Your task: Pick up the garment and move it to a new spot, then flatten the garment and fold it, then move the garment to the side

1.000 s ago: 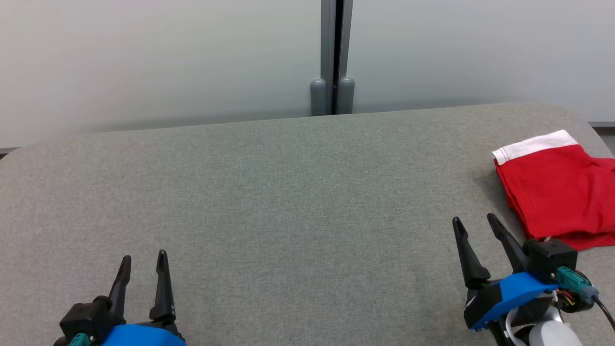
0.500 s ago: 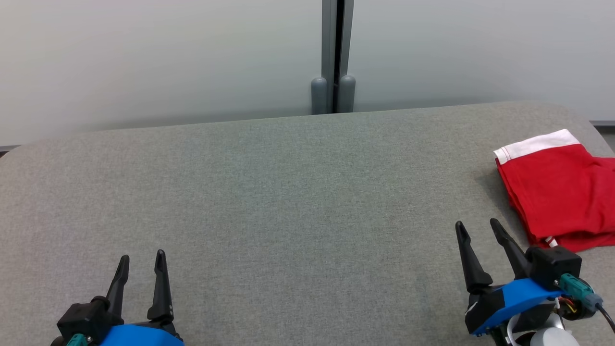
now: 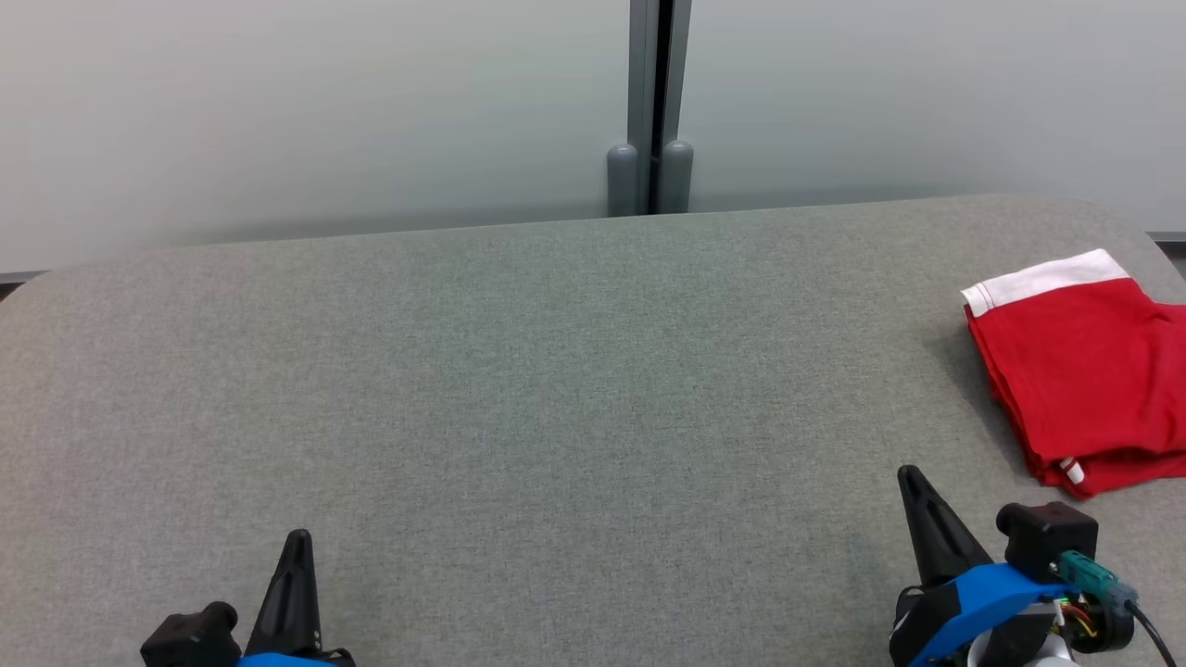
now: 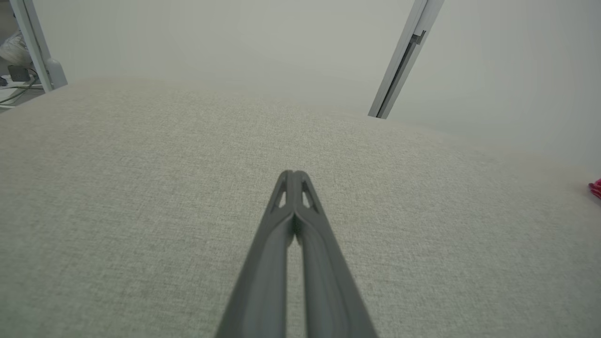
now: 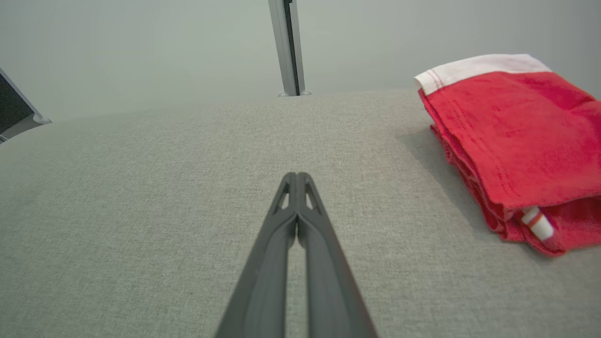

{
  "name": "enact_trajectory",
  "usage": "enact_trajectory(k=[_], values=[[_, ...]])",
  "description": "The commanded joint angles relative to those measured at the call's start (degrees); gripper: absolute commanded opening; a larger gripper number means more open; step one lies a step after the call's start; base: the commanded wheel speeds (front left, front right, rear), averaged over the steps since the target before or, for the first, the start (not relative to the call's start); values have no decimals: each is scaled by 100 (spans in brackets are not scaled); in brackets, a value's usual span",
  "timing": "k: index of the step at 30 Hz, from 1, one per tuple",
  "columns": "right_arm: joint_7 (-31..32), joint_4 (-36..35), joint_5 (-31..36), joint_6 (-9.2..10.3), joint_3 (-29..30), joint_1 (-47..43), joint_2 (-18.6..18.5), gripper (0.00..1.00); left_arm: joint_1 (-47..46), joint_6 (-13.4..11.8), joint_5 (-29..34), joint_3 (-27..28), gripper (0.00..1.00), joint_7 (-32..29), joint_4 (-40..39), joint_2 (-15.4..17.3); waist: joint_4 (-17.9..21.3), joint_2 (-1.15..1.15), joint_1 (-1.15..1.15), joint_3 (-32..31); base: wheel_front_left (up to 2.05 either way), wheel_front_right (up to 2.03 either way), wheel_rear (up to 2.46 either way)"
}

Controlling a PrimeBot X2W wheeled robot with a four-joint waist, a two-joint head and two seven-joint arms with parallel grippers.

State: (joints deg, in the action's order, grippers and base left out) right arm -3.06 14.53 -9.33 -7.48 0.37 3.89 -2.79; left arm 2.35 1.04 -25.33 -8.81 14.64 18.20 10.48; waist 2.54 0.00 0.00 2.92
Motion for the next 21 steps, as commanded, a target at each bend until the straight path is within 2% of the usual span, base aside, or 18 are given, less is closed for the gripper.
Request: enact_trajectory(k=[1,21], values=[[29,-18,-171,0,24,24,-2,0,-32,14,-140,36,0,-46,-35,2,-3,0,0,-3,0,0,0],[267,-45,-2269,0,176,84,-6,0,-268,179,-1832,430,0,-580,-141,-192,-43,0,0,-47,0,0,0]])
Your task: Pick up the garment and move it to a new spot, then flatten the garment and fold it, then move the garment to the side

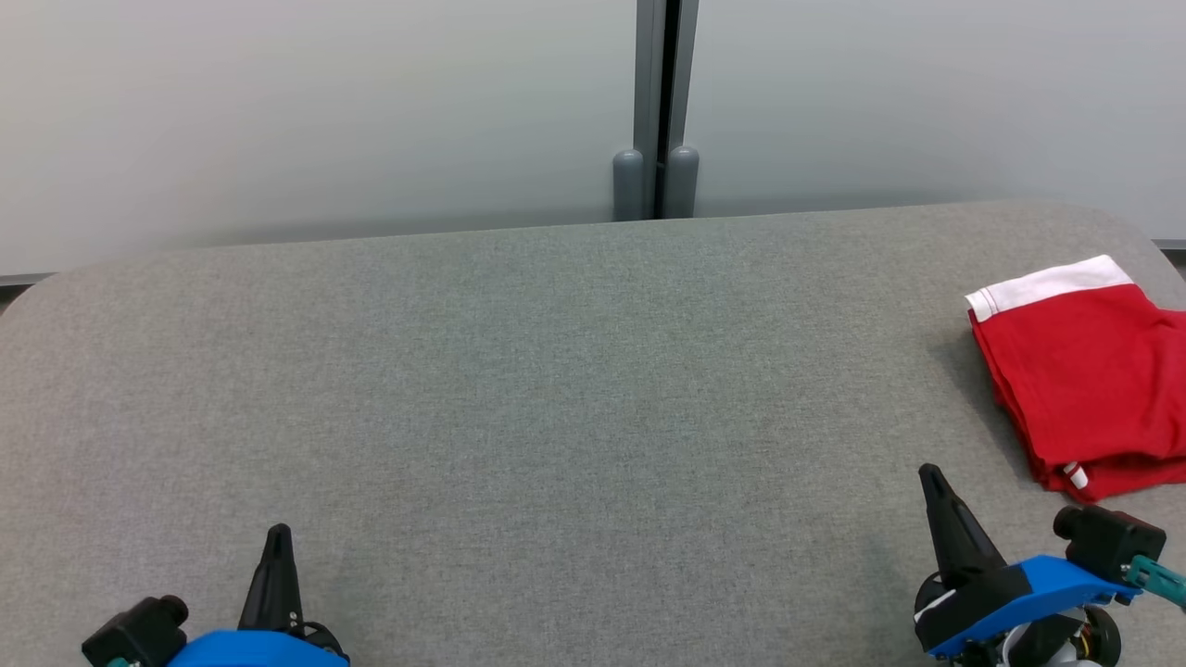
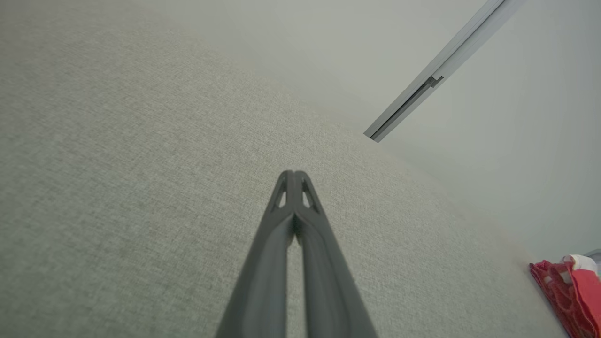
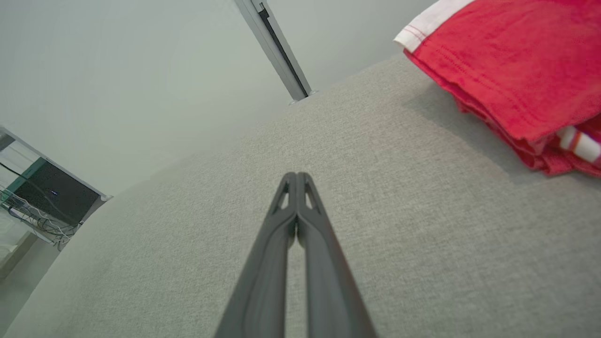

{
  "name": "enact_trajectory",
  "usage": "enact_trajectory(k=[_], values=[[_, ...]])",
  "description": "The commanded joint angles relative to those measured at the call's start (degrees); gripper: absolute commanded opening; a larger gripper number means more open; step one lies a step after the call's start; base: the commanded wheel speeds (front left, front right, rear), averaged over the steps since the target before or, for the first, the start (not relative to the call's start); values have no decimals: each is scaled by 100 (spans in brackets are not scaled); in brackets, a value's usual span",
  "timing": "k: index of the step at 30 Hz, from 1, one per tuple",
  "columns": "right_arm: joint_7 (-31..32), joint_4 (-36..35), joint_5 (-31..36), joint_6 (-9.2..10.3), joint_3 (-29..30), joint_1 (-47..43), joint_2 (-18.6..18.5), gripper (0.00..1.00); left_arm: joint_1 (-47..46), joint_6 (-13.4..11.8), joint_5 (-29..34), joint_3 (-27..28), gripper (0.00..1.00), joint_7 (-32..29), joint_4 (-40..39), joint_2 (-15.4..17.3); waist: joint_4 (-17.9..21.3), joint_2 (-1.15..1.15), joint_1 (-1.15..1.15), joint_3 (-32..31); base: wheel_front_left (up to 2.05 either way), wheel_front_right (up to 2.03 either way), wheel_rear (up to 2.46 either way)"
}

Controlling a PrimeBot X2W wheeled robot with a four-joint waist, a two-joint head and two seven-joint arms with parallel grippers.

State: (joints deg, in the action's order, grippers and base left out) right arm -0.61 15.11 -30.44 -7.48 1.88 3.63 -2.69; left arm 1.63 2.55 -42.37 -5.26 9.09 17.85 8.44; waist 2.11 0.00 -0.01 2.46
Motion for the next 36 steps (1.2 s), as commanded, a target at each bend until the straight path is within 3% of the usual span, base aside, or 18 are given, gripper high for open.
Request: enact_trajectory(k=[1,36], values=[[32,-104,-252,0,31,113,-16,0,-206,35,-202,91,0,-49,-111,2,-3,0,0,-3,0,0,0],[338,-119,-2877,-1,228,201,-22,0,-492,245,-2318,587,0,-721,-242,-242,-72,0,1,-78,0,0,0]])
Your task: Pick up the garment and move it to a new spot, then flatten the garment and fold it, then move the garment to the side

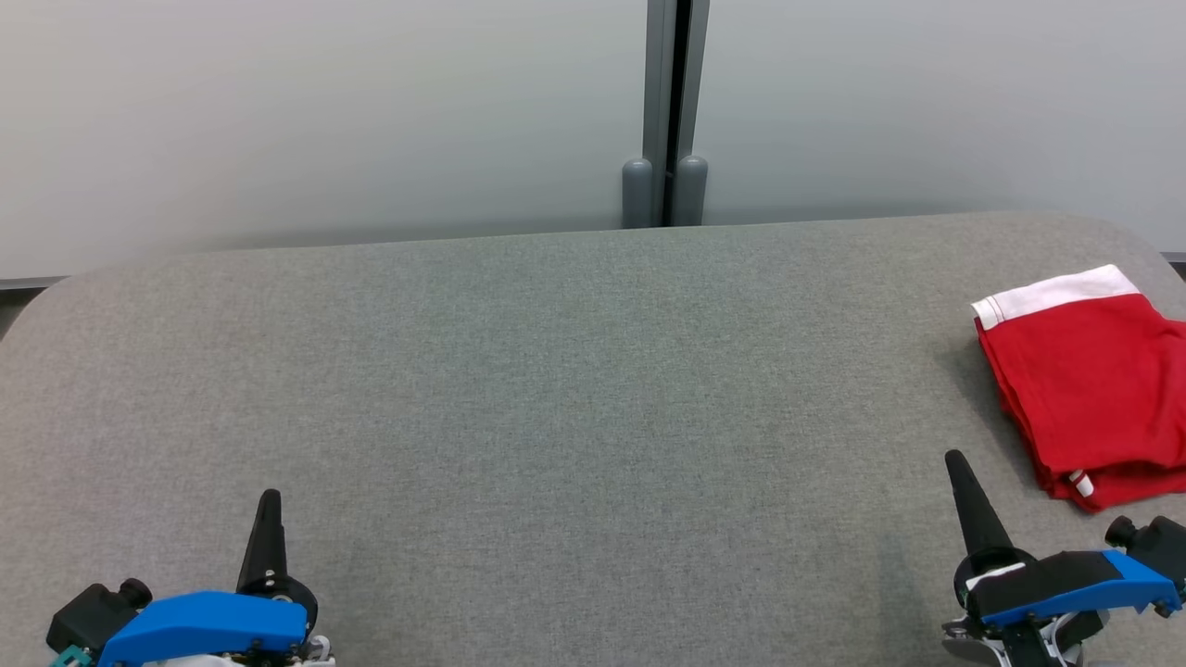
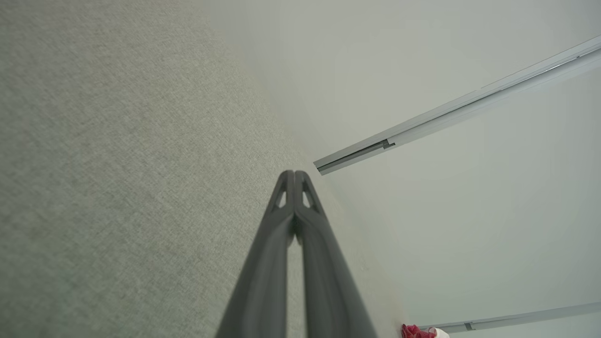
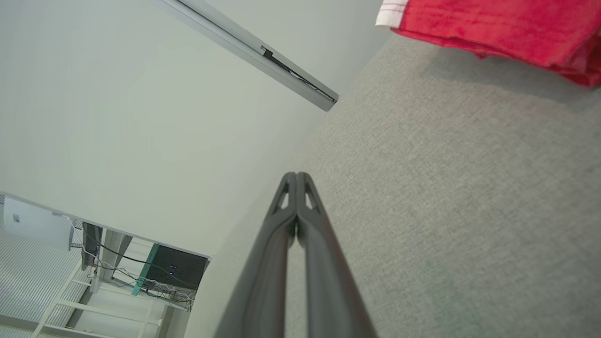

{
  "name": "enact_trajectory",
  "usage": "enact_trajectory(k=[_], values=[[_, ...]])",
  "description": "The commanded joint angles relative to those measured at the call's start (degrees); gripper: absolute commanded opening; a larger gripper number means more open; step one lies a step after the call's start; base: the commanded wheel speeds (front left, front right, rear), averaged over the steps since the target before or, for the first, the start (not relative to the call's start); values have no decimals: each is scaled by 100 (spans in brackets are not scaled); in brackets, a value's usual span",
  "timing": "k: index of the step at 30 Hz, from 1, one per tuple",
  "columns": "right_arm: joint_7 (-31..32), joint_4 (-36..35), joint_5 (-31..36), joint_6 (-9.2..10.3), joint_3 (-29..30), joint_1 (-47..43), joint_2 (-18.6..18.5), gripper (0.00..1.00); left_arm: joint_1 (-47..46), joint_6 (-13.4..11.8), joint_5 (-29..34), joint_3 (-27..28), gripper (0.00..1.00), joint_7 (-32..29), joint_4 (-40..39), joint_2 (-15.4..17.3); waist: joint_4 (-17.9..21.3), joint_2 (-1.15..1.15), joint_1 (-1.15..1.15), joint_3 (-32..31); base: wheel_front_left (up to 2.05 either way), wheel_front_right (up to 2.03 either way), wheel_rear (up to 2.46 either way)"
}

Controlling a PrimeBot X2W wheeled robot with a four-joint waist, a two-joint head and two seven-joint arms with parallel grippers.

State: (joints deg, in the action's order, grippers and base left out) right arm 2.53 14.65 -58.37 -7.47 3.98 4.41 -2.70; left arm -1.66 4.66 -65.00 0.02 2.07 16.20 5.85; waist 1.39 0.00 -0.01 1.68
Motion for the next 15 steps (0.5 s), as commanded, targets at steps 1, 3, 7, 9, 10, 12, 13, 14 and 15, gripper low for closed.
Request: enact_trajectory(k=[1,3,7,9,10,12,13,14,15], values=[[33,-73,-146,-3,23,126,-21,0,-171,40,-107,71,0,-39,-81,13,-2,0,0,-2,0,0,0],[43,-73,-274,-3,32,132,-21,0,-181,47,-211,91,0,-68,-88,2,-6,0,0,-6,0,0,0],[75,-73,-521,-3,53,143,-22,0,-197,66,-409,134,0,-136,-99,-22,-14,0,0,-15,0,0,0],[87,-73,-641,-3,62,148,-23,0,-213,79,-505,160,0,-162,-105,-33,-18,0,0,-19,0,0,0],[95,-73,-702,-3,66,150,-23,0,-222,85,-553,173,0,-181,-108,-39,-20,0,0,-22,0,0,0],[106,-73,-817,-3,74,154,-23,0,-237,95,-650,197,0,-212,-113,-52,-24,0,0,-26,0,0,0],[115,-74,-873,-3,79,156,-23,0,-242,101,-695,209,0,-225,-116,-59,-26,0,0,-28,0,0,0],[122,-73,-930,-3,83,158,-23,0,-248,103,-739,221,0,-243,-118,-65,-28,0,0,-30,0,0,0],[130,-73,-989,-3,87,160,-24,0,-256,104,-784,231,0,-253,-120,-71,-30,0,0,-33,0,0,0]])
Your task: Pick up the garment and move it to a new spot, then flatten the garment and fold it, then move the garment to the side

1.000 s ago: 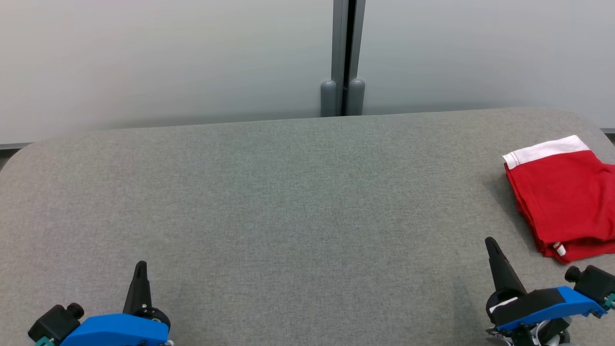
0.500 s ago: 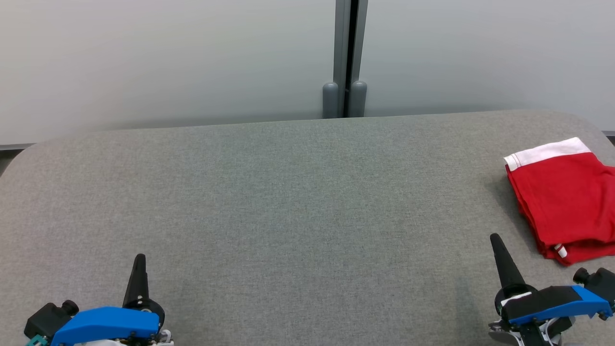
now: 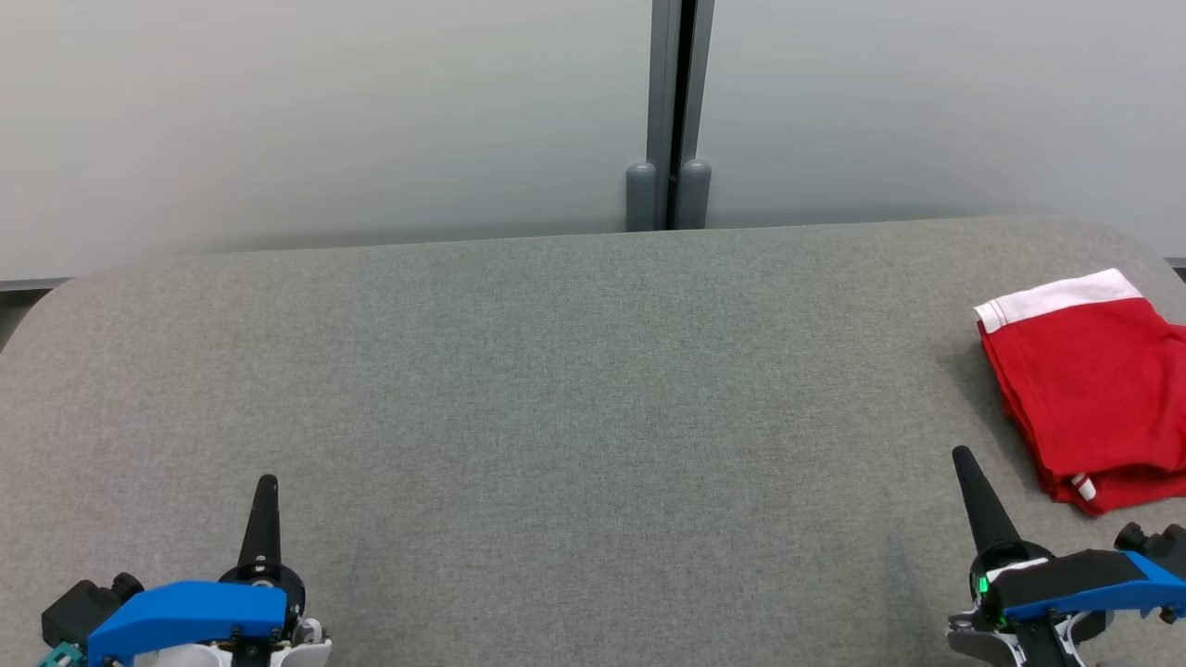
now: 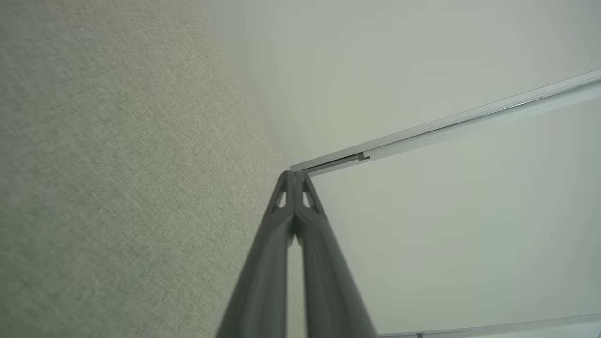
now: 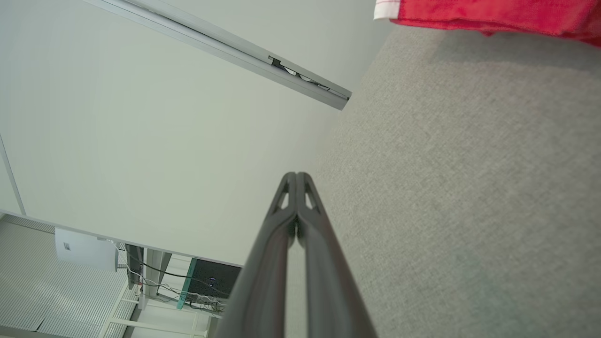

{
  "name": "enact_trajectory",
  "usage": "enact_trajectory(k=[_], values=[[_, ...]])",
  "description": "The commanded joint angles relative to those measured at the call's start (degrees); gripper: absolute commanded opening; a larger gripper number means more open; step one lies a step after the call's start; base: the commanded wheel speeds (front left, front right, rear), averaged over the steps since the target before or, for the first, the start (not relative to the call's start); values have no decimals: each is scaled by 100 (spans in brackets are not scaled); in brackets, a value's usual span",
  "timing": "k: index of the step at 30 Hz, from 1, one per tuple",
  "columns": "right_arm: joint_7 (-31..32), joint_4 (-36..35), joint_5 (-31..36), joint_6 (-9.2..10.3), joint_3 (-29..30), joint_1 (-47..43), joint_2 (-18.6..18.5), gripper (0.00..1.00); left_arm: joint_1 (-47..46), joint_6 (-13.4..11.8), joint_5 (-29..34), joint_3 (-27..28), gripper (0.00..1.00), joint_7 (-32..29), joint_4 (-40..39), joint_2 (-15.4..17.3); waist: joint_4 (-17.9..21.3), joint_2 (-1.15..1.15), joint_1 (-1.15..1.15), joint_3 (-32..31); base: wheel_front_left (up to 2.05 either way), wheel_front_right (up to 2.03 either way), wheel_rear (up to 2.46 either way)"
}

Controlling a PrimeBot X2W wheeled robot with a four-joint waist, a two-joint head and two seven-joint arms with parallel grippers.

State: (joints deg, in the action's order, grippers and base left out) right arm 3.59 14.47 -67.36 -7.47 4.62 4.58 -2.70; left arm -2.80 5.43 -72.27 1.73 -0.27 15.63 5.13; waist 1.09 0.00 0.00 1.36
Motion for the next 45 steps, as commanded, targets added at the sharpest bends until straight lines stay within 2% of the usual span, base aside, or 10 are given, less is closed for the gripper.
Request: enact_trajectory(k=[1,45], values=[[27,-56,-149,-3,27,146,-24,0,-151,33,-104,70,0,-33,-66,-4,-2,0,0,-2,0,0,0],[271,-53,-2213,-5,182,188,-29,0,-362,199,-1768,449,0,-569,-160,-204,-92,0,0,-99,0,0,0]])
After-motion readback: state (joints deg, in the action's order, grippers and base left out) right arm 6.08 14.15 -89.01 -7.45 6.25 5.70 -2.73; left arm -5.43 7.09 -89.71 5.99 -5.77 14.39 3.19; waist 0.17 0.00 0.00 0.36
